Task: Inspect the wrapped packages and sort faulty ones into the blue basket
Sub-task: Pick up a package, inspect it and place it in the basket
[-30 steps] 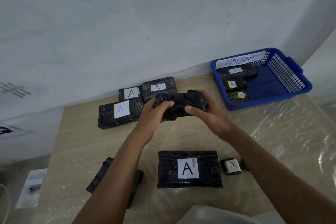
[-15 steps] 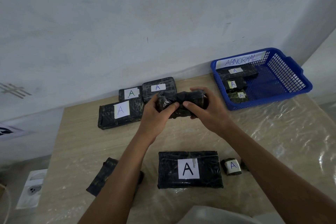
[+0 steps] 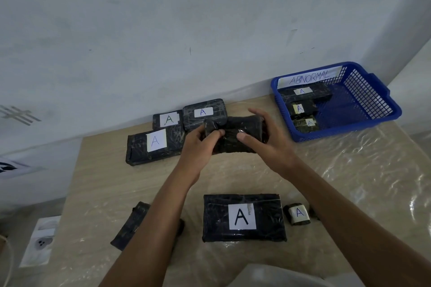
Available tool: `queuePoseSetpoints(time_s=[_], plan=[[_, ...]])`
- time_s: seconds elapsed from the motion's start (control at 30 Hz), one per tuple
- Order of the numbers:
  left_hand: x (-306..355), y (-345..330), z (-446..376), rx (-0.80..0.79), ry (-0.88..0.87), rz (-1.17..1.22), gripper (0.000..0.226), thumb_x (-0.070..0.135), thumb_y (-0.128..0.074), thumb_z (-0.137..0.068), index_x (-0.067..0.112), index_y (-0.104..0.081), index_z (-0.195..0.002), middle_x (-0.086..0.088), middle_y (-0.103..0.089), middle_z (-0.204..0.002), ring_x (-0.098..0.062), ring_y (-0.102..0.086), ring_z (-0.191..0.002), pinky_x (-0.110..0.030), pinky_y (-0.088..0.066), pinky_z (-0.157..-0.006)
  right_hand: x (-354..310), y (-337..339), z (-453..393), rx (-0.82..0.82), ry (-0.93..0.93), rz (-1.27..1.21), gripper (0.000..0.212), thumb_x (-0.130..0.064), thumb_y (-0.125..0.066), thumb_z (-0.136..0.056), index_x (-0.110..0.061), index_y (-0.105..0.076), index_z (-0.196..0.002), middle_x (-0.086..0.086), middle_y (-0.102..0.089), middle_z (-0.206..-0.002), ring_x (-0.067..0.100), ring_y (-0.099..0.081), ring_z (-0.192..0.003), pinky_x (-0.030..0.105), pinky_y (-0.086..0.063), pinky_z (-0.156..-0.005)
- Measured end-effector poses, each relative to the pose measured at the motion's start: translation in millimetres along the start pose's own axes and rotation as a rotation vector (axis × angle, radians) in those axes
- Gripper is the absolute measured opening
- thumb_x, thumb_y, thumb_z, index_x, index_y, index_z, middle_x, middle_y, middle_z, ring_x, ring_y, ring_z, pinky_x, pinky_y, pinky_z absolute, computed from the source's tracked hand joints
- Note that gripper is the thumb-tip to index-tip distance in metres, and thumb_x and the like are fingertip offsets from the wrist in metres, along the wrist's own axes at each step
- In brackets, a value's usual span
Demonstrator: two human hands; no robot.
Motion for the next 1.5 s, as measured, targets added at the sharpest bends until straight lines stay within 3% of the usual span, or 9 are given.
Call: queuePoseSetpoints(time_s=[0.13, 0.23, 0.33, 0.6, 0.8, 0.97, 1.13, 1.33, 1.5], plan=[[-1, 3, -3, -0.025, 0.142, 0.099, 0.015, 0.032, -0.074, -0.091, 0.02, -0.072, -0.099, -0.012, -0.075, -0.11, -0.025, -0.075, -0.1, -0.051, -0.06, -0.094, -1, 0, 2, -0.043, 0.1, 0.097, 0.089, -0.024, -0.088, -0.08, -0.03, -0.036, -0.153, -0.023, -0.053, -0.133, 0.008, -0.058, -0.126, 0.03, -0.057, -0.099], [3, -1, 0, -0.102, 0.172, 0.183, 0.03, 0.04, -0.07, -0.094, 0.016, -0.067, -0.111, -0.011, -0.074, -0.114, -0.024, -0.076, -0.099, -0.042, -0.063, -0.08, 1, 3, 0, 0.007, 0.153, 0.144, 0.08, -0.015, -0.087, -0.082, -0.024, -0.044, -0.149, -0.011, -0.059, -0.126, 0.013, -0.063, -0.12, 0.035, -0.058, -0.1], [4, 0, 4, -0.156, 0.076, 0.166, 0.061, 0.056, -0.076, -0.078, 0.02, -0.065, -0.126, -0.007, -0.071, -0.124, -0.022, -0.072, -0.112, -0.041, -0.061, -0.091, -1, 5, -3, 0.065, 0.099, 0.092, 0.065, -0.017, -0.083, -0.086, -0.022, -0.051, -0.143, -0.001, -0.061, -0.125, 0.016, -0.067, -0.111, 0.032, -0.062, -0.085], [6, -3, 5, 0.021, -0.169, -0.005, 0.036, -0.001, -0.073, -0.09, 0.014, -0.066, -0.123, 0.005, -0.074, -0.106, 0.004, -0.071, -0.089, -0.014, -0.056, -0.077, -4, 2, -5, 0.103, -0.017, -0.073, 0.042, -0.005, -0.076, -0.09, -0.016, -0.061, -0.127, 0.005, -0.065, -0.112, 0.014, -0.069, -0.096, 0.03, -0.062, -0.079], [2, 2, 1, -0.005, -0.045, 0.142, 0.012, 0.011, -0.069, -0.096, 0.015, -0.073, -0.106, -0.011, -0.077, -0.111, -0.024, -0.074, -0.104, -0.039, -0.06, -0.095, -9, 0, -1, -0.024, -0.039, -0.146, 0.043, -0.009, -0.07, -0.095, -0.014, -0.056, -0.135, 0.003, -0.065, -0.111, 0.008, -0.07, -0.093, 0.027, -0.059, -0.079], [2, -2, 4, -0.01, -0.066, 0.072, 0.009, 0.016, -0.066, -0.098, 0.017, -0.073, -0.103, -0.01, -0.077, -0.109, -0.018, -0.075, -0.097, -0.026, -0.061, -0.08, -7, 0, -6, 0.069, -0.036, -0.101, 0.016, -0.01, -0.073, -0.093, -0.017, -0.065, -0.105, 0.006, -0.068, -0.102, 0.02, -0.071, -0.089, 0.031, -0.061, -0.07], [-1, -1, -5, 0.052, 0.169, 0.198, 0.02, 0.024, -0.067, -0.097, 0.007, -0.074, -0.104, -0.015, -0.075, -0.103, -0.026, -0.073, -0.093, -0.039, -0.064, -0.079, 1, -1, -2, -0.08, -0.101, -0.202, 0.041, -0.045, -0.056, -0.095, -0.023, -0.062, -0.129, 0.011, -0.066, -0.126, 0.023, -0.066, -0.116, 0.043, -0.061, -0.093], [-7, -15, -1, -0.081, 0.332, 0.345, 0.034, 0.03, -0.057, -0.102, 0.001, -0.066, -0.118, -0.025, -0.074, -0.107, -0.032, -0.075, -0.086, -0.038, -0.065, -0.08, 4, 2, 3, 0.006, -0.156, -0.461, 0.051, -0.051, -0.051, -0.094, -0.017, -0.065, -0.129, 0.013, -0.067, -0.124, 0.024, -0.066, -0.108, 0.042, -0.057, -0.091], [-16, -23, 2, -0.138, 0.311, 0.295, 0.042, 0.038, -0.04, -0.109, 0.009, -0.066, -0.124, -0.019, -0.074, -0.118, -0.032, -0.071, -0.111, -0.041, -0.06, -0.095, 2, -2, 1, 0.061, -0.115, -0.3, 0.047, -0.044, -0.055, -0.097, -0.014, -0.06, -0.133, 0.009, -0.067, -0.126, 0.017, -0.064, -0.113, 0.042, -0.05, -0.103]])
Point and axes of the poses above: each hand's wrist, its own z-axis away from the middle knuckle, its own y-axis out of the back of the hand, x = y × z, the point moved 4 cm from there along -z, towards the middle knuckle
